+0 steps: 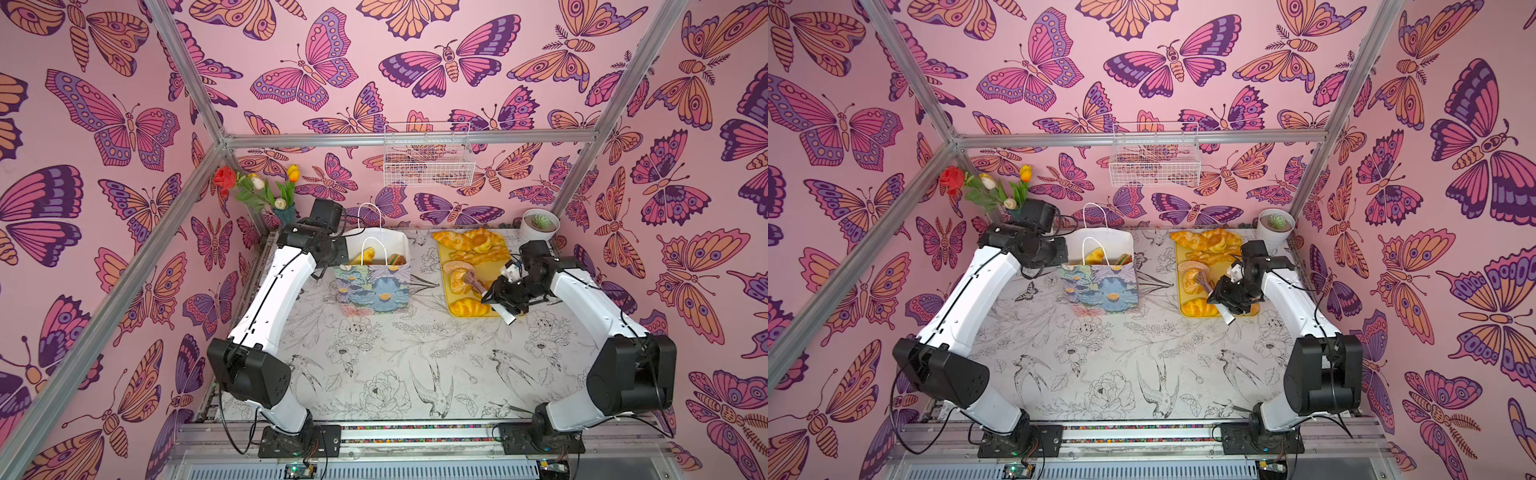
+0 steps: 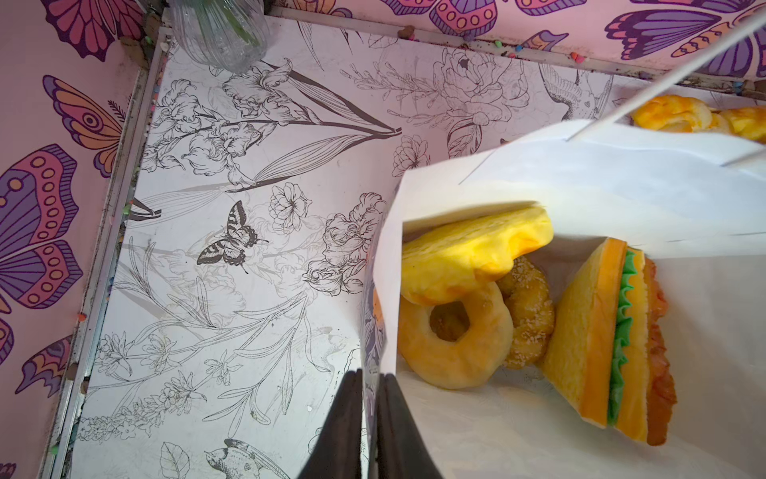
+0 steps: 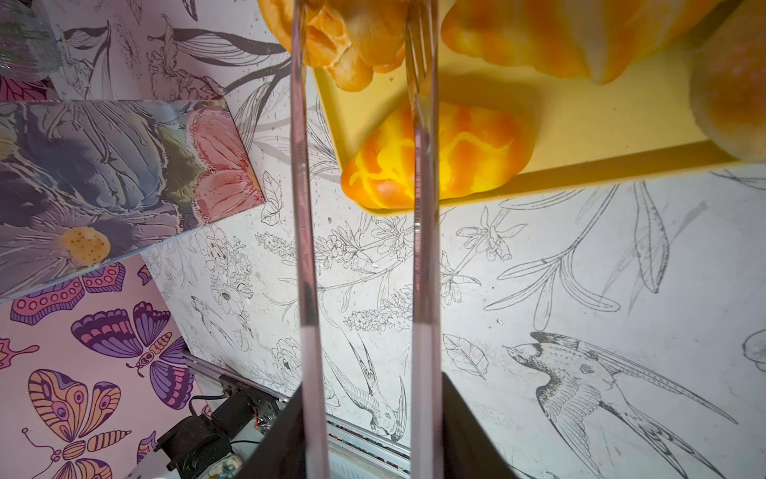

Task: Pack bread into a paper bag
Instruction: Pick up the fake bread from the plate.

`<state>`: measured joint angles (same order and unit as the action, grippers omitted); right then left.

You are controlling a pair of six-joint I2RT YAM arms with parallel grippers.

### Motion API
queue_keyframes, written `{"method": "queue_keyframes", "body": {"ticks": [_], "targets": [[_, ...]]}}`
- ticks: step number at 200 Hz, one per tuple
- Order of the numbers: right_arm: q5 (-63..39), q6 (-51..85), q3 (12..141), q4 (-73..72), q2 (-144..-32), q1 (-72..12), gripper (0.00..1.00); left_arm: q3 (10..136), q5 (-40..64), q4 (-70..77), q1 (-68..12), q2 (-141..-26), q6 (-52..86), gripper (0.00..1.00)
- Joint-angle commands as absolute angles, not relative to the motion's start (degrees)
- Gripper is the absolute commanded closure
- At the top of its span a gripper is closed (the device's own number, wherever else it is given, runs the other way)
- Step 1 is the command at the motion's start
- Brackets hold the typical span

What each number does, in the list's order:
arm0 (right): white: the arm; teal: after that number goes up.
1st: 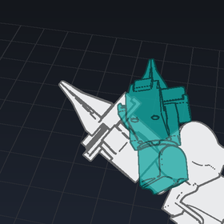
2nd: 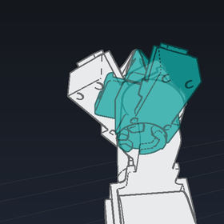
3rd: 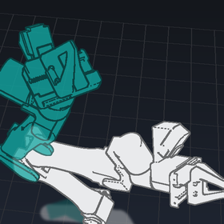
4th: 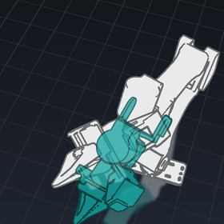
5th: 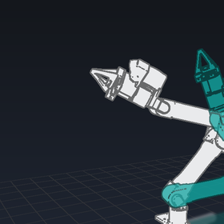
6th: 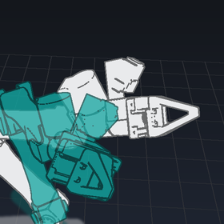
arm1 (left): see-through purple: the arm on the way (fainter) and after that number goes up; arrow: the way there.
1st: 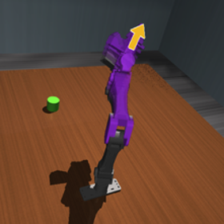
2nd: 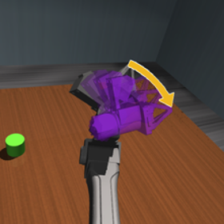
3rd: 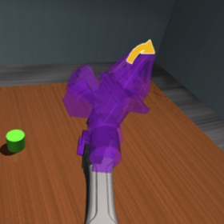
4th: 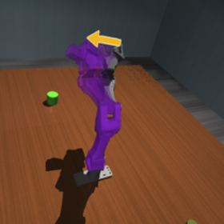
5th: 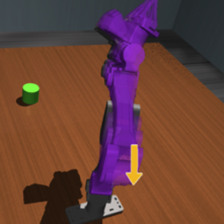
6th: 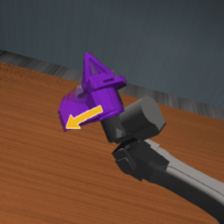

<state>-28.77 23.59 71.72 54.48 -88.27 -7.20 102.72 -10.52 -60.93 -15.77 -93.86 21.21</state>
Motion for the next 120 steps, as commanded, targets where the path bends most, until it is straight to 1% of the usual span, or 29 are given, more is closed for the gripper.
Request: {"method": "queue_keyframes", "body": {"ticks": [1,26,77,120], "targets": [[-29.44,22.60,73.00,52.99,-89.21,-6.77,0.62,103.55,-11.30,-61.17,-15.51,-94.19,20.54,0.86],[-29.75,22.68,72.03,52.41,-89.47,-6.77,0.71,103.46,-11.34,-61.17,-15.48,-94.09,20.48,0.86],[-29.76,22.69,70.77,52.68,-88.30,-6.59,0.87,103.19,-11.34,-61.17,-15.48,-93.96,20.77,0.87],[-29.39,23.54,70.48,54.77,-84.10,-6.48,0.90,103.14,-11.43,-61.17,-15.47,-93.56,20.70,0.87]]}}
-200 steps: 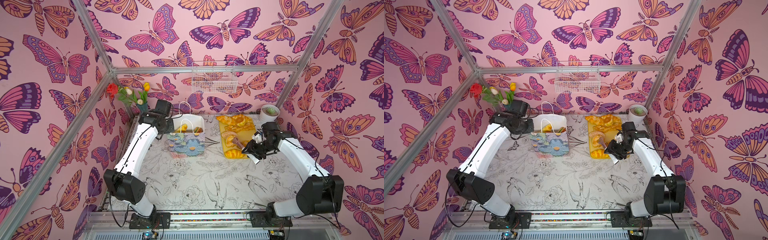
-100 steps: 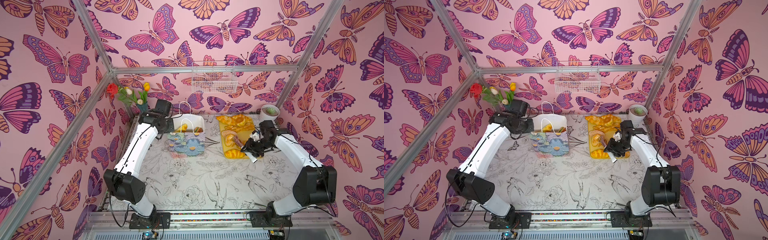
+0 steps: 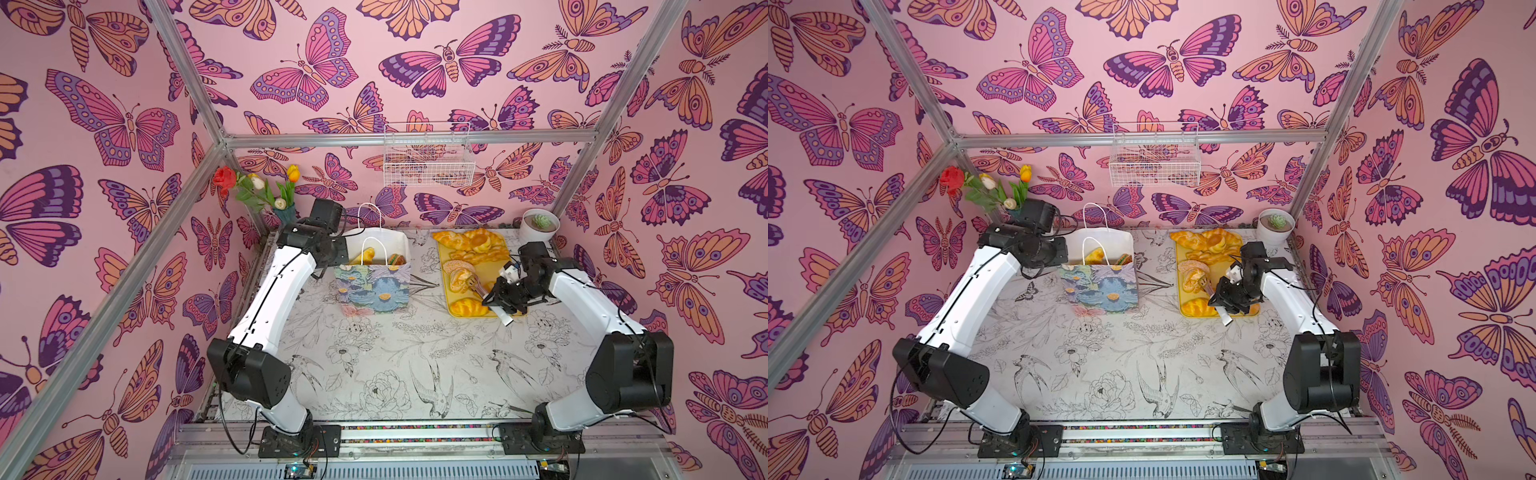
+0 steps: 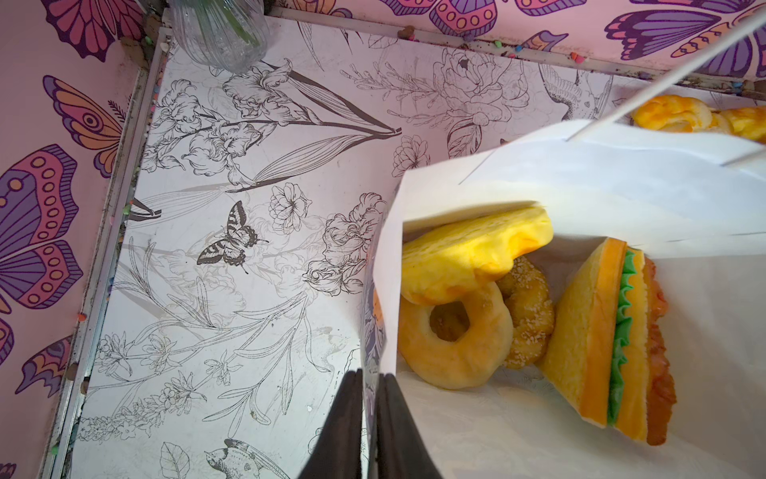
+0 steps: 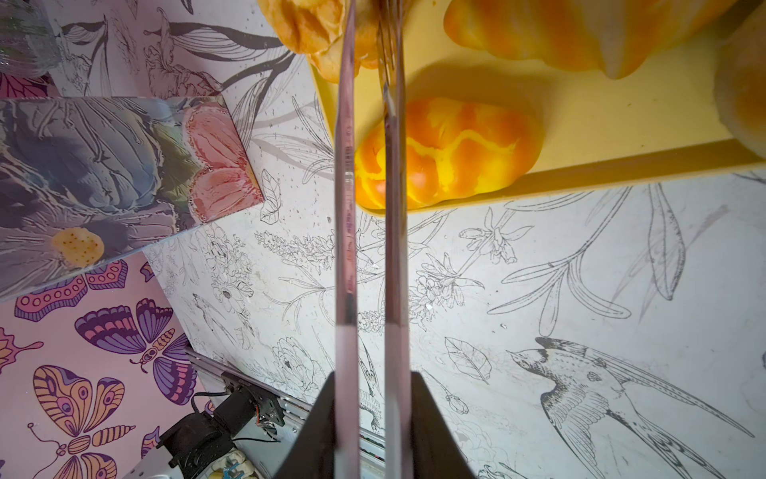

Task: Pack bread into a paper bag
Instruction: Pick up the fake bread from the plate, then place the fake bread in the paper bag.

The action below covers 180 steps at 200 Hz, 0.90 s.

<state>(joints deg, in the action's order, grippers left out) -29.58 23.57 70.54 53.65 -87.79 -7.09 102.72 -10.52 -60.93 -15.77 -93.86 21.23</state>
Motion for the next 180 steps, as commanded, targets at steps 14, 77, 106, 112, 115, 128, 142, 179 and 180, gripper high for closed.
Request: {"method": "queue_keyframes", "body": {"ticks": [14,77,106,112,115,128,142,179,180], "targets": [[-29.66,23.86,71.20,56.12,-81.65,-6.50,0.90,103.15,-11.47,-61.17,-15.47,-93.46,20.68,0.87],[-32.98,24.82,81.49,62.94,-74.68,-6.72,0.90,103.42,-11.10,-61.09,-15.51,-94.13,21.09,0.87],[-36.25,25.40,87.16,63.14,-73.74,-9.02,0.90,103.57,-11.07,-61.17,-15.47,-94.22,21.01,0.88],[-36.49,25.28,88.64,63.05,-73.81,-10.13,0.90,103.49,-11.20,-61.11,-15.47,-94.23,20.94,0.88],[-36.51,25.19,89.38,63.09,-73.89,-10.76,0.90,103.49,-11.26,-61.14,-15.47,-94.18,20.93,0.87],[-36.06,24.81,92.64,63.07,-74.48,-13.82,0.90,103.52,-11.27,-61.12,-15.47,-94.17,21.01,0.87],[-35.43,24.95,95.77,62.48,-75.37,-17.56,0.90,103.45,-11.30,-61.10,-15.47,-94.22,21.18,0.88],[-34.48,26.10,101.06,60.37,-77.49,-25.40,0.89,103.48,-11.36,-61.17,-15.47,-93.97,21.28,0.87],[-34.42,26.14,101.11,60.29,-77.55,-25.49,0.89,103.51,-11.39,-61.17,-15.47,-93.96,21.28,0.87]]}}
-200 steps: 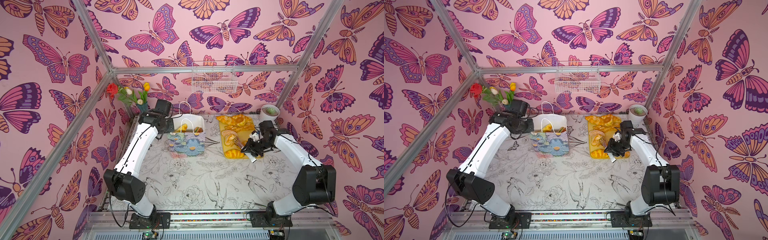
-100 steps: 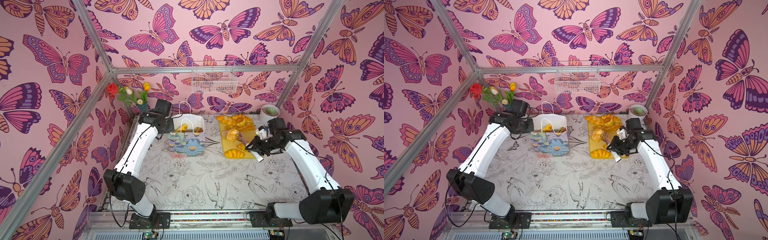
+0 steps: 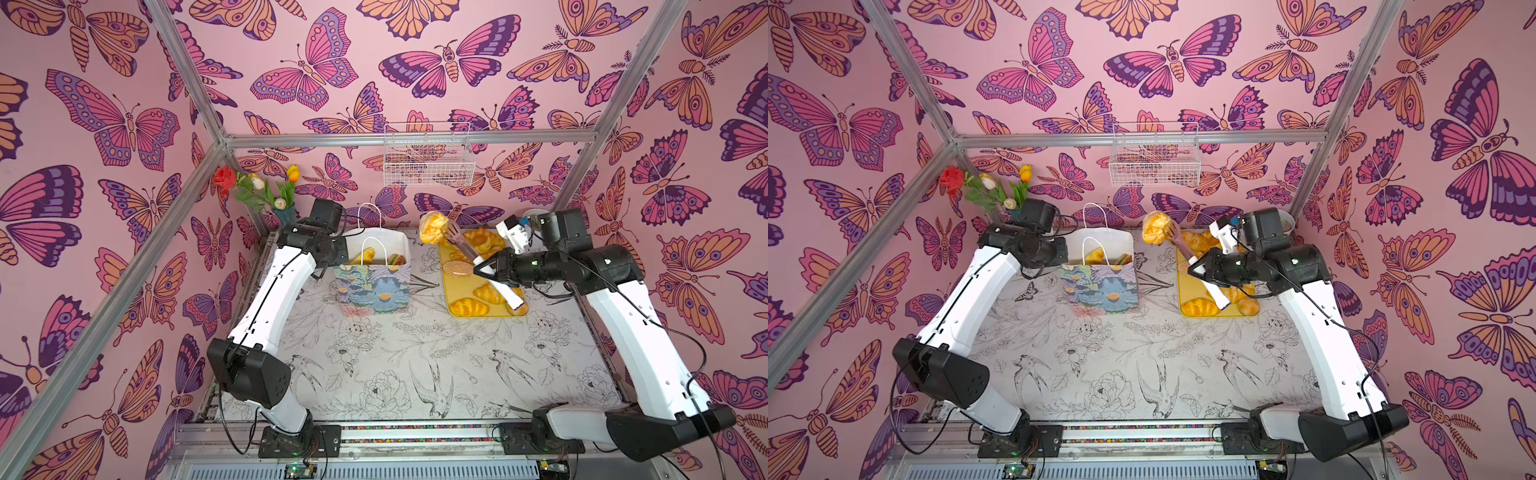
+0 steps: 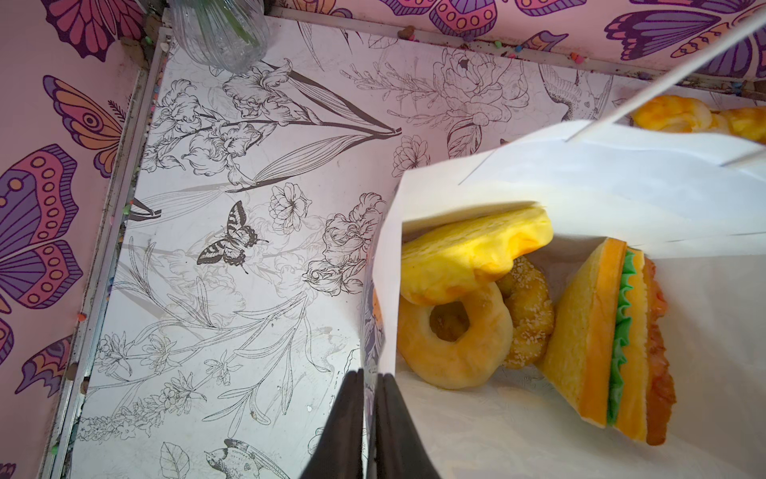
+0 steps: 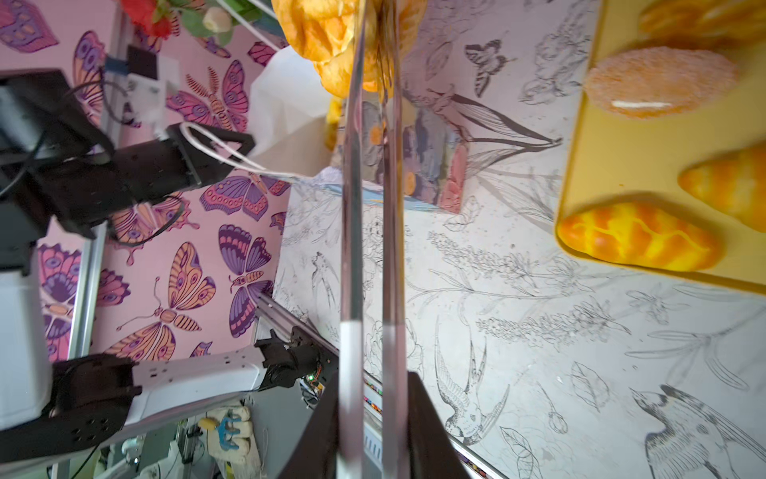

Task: Pack bread into a paper bag
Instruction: Place the fake bread in the paper bag.

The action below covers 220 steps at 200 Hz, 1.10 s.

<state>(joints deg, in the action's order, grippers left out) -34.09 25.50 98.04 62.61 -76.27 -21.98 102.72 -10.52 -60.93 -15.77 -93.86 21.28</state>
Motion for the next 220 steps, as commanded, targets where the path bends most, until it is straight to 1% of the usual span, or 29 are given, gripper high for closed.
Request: {"method": "queue_keyframes", "body": {"ticks": [1,45,82,147,156,220], "targets": [[-34.39,26.17,101.14,60.20,-77.58,-25.62,0.89,103.52,-11.37,-61.17,-15.47,-93.96,21.27,0.87],[-34.02,27.25,100.37,56.99,-79.74,-30.90,0.88,103.54,-11.16,-61.17,-15.47,-93.93,21.53,0.87],[-34.01,27.15,101.07,56.66,-81.77,-32.24,0.86,103.77,-11.30,-61.15,-15.51,-93.86,21.45,0.87],[-32.37,26.13,100.20,57.59,-82.62,-32.31,0.59,104.06,-11.38,-61.17,-15.47,-93.88,21.32,0.87],[-32.04,26.07,100.28,57.70,-82.61,-32.34,0.56,104.02,-11.39,-61.15,-15.47,-93.87,21.18,0.86],[-26.96,24.38,101.32,60.10,-81.84,-31.67,0.56,103.68,-11.71,-61.17,-15.49,-93.71,21.01,0.86]]}}
